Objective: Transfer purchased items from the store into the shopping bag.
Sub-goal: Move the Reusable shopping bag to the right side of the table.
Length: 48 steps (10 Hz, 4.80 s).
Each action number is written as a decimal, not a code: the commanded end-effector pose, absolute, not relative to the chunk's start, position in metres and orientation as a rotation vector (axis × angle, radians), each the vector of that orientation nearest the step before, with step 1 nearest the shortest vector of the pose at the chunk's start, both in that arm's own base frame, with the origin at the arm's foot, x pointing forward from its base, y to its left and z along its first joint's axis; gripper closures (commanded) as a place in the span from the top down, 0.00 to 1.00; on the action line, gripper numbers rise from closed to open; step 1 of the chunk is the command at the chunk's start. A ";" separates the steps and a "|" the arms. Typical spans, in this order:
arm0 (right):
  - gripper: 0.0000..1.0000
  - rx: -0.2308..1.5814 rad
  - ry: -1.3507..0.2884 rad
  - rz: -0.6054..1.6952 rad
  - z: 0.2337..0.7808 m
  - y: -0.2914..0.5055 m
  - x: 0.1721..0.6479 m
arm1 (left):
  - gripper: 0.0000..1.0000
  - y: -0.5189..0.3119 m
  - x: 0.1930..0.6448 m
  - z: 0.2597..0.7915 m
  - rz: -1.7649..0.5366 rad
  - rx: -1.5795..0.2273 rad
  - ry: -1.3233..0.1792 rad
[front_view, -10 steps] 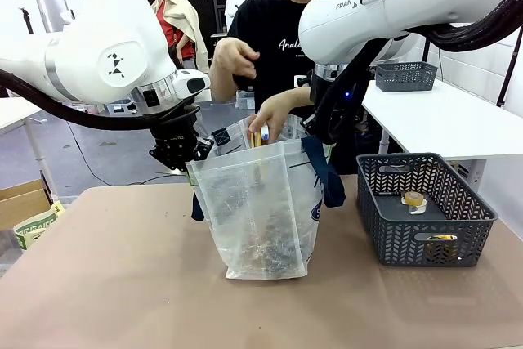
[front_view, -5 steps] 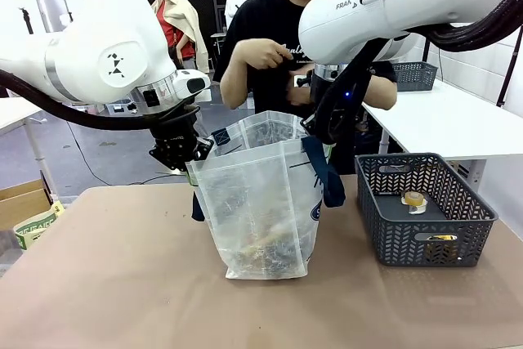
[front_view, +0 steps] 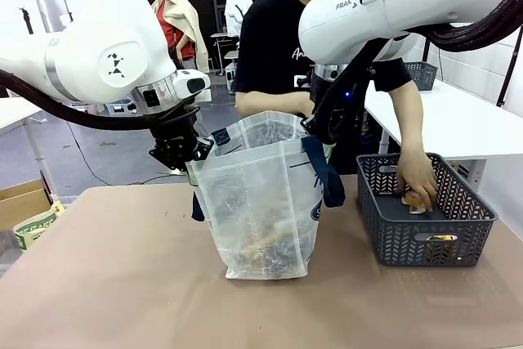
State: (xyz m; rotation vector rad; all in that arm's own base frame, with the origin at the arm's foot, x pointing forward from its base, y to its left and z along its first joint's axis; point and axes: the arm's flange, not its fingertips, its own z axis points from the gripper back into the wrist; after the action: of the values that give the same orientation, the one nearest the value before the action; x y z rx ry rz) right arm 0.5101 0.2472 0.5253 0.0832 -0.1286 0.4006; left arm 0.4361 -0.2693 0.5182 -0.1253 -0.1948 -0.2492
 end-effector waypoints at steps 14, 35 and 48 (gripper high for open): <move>0.00 0.083 -0.129 0.398 0.525 0.244 0.512 | 0.00 -0.265 0.433 0.518 -0.238 -0.117 -0.197; 0.00 0.083 -0.129 0.398 0.525 0.244 0.512 | 0.00 -0.265 0.433 0.518 -0.238 -0.117 -0.197; 0.00 0.083 -0.129 0.398 0.525 0.244 0.512 | 0.00 -0.265 0.433 0.518 -0.238 -0.117 -0.197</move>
State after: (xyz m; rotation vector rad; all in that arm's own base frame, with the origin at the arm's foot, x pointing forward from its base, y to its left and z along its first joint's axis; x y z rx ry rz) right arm 0.5101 0.2472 0.5253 0.0832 -0.1286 0.4006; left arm 0.4361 -0.2693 0.5182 -0.1253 -0.1948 -0.2492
